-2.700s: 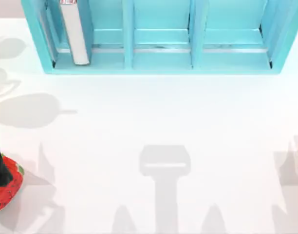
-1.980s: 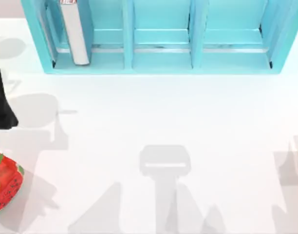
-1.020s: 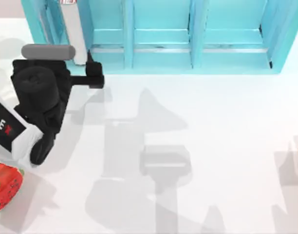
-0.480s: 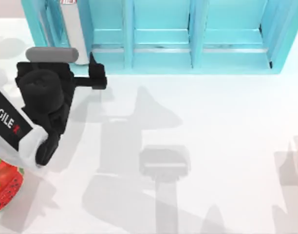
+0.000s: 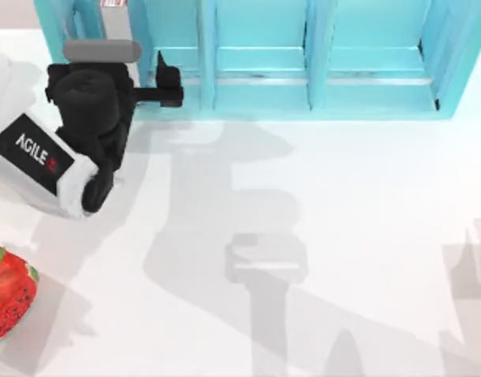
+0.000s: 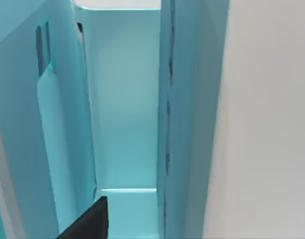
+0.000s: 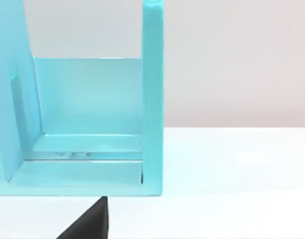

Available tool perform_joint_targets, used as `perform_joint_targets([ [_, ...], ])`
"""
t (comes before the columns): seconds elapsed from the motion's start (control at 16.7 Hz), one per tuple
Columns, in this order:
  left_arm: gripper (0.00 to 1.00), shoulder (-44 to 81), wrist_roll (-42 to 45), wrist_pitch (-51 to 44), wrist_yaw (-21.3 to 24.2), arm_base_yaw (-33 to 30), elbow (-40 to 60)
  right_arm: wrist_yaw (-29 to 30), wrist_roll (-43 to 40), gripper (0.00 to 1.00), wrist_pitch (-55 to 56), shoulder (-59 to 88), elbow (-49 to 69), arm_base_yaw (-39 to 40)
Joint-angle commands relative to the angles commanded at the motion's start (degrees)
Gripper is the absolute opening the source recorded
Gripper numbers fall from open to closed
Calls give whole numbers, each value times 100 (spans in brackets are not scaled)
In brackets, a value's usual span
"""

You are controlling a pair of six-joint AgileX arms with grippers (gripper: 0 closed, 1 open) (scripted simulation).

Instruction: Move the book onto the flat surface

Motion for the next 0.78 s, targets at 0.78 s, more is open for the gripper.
perform_joint_targets([
  [0.78, 70, 416, 5, -444, 118, 114, 849, 0, 0, 100, 0, 0, 0, 0],
])
